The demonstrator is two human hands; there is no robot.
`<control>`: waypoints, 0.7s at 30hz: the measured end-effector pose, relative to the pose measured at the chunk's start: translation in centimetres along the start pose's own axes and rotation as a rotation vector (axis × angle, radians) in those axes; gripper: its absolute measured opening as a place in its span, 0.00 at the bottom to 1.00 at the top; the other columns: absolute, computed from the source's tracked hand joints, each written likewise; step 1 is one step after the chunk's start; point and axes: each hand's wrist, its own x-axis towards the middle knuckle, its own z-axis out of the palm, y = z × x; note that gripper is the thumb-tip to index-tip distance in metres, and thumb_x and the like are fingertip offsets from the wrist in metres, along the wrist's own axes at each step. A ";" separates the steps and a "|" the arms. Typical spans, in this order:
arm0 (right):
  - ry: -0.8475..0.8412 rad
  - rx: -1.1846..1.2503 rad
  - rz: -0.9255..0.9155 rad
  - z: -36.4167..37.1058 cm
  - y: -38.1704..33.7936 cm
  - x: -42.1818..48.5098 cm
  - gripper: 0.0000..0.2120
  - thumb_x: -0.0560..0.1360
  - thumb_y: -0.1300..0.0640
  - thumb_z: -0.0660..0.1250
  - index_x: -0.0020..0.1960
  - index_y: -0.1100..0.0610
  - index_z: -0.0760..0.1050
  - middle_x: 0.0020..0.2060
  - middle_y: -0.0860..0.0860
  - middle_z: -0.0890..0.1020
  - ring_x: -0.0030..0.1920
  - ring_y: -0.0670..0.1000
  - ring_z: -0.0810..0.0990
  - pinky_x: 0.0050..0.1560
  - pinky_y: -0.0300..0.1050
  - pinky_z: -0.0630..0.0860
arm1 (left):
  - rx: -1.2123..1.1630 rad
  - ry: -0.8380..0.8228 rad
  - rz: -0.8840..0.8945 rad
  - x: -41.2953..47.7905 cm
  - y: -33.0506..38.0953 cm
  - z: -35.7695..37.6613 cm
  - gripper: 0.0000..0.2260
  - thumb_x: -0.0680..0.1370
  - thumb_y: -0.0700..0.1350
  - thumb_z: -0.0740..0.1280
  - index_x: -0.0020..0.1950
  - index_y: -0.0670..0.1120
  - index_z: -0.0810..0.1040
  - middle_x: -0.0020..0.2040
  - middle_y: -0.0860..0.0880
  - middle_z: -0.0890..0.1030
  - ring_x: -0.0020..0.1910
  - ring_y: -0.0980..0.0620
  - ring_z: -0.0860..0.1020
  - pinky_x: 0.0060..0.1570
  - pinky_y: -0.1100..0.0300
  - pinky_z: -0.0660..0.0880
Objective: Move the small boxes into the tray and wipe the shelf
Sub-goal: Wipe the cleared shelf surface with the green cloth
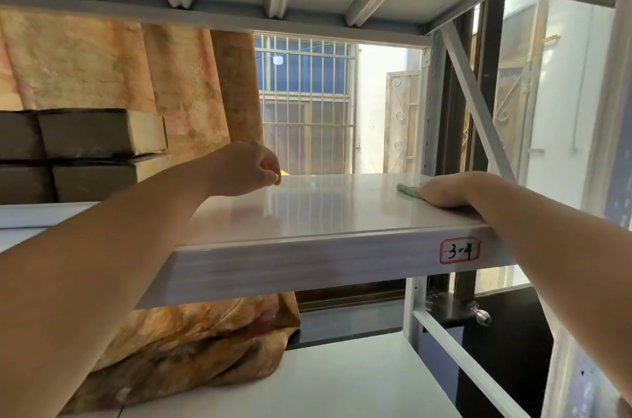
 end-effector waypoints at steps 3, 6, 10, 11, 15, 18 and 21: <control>-0.012 -0.042 0.012 -0.3 -0.6 0.1 0.21 0.83 0.55 0.45 0.68 0.65 0.67 0.63 0.58 0.74 0.64 0.55 0.74 0.56 0.42 0.67 | -0.009 0.011 0.011 0.3 0.1 0.2 0.07 0.77 0.41 0.63 0.54 0.46 0.77 0.37 0.58 0.73 0.38 0.57 0.75 0.33 0.69 0.68; -0.044 -0.033 -0.053 -0.7 -2.6 -1.1 0.31 0.81 0.41 0.42 0.74 0.61 0.60 0.71 0.58 0.66 0.70 0.56 0.66 0.69 0.52 0.59 | -0.025 0.047 0.028 0.6 0.5 0.4 0.09 0.78 0.42 0.63 0.57 0.48 0.74 0.37 0.58 0.73 0.35 0.60 0.73 0.32 0.69 0.68; -0.033 0.005 -0.331 -0.3 -8.6 -3.5 0.34 0.78 0.35 0.41 0.77 0.55 0.56 0.76 0.55 0.59 0.74 0.55 0.59 0.72 0.53 0.52 | -0.002 0.021 0.035 0.7 0.5 0.2 0.07 0.78 0.41 0.63 0.55 0.47 0.76 0.38 0.57 0.74 0.37 0.60 0.74 0.33 0.68 0.67; -0.030 0.017 -0.427 -0.1 -10.4 -4.4 0.33 0.78 0.36 0.40 0.77 0.53 0.54 0.76 0.54 0.56 0.76 0.55 0.56 0.73 0.53 0.50 | 0.014 0.008 0.036 0.6 0.5 0.1 0.07 0.77 0.42 0.63 0.53 0.47 0.77 0.39 0.55 0.76 0.38 0.57 0.75 0.34 0.67 0.67; -0.017 0.070 -0.750 0.8 -15.0 -7.6 0.27 0.81 0.43 0.42 0.77 0.51 0.52 0.77 0.53 0.55 0.76 0.52 0.53 0.74 0.47 0.47 | 0.044 -0.021 0.051 0.5 0.7 -0.2 0.08 0.78 0.42 0.62 0.52 0.46 0.80 0.45 0.51 0.78 0.45 0.53 0.75 0.38 0.65 0.68; -0.073 0.105 -0.811 0.9 -14.2 -7.5 0.23 0.83 0.48 0.44 0.77 0.50 0.51 0.77 0.50 0.53 0.76 0.50 0.52 0.72 0.43 0.47 | 0.041 -0.023 0.066 0.3 0.6 -0.2 0.08 0.78 0.42 0.62 0.52 0.46 0.79 0.46 0.50 0.79 0.45 0.53 0.76 0.39 0.66 0.70; -0.101 0.096 -0.717 0.4 -11.0 -6.6 0.23 0.83 0.47 0.44 0.77 0.46 0.49 0.77 0.49 0.51 0.76 0.51 0.52 0.73 0.49 0.46 | 0.033 -0.003 0.050 -0.1 0.2 -0.4 0.08 0.78 0.42 0.63 0.52 0.46 0.80 0.45 0.50 0.79 0.45 0.52 0.77 0.45 0.61 0.74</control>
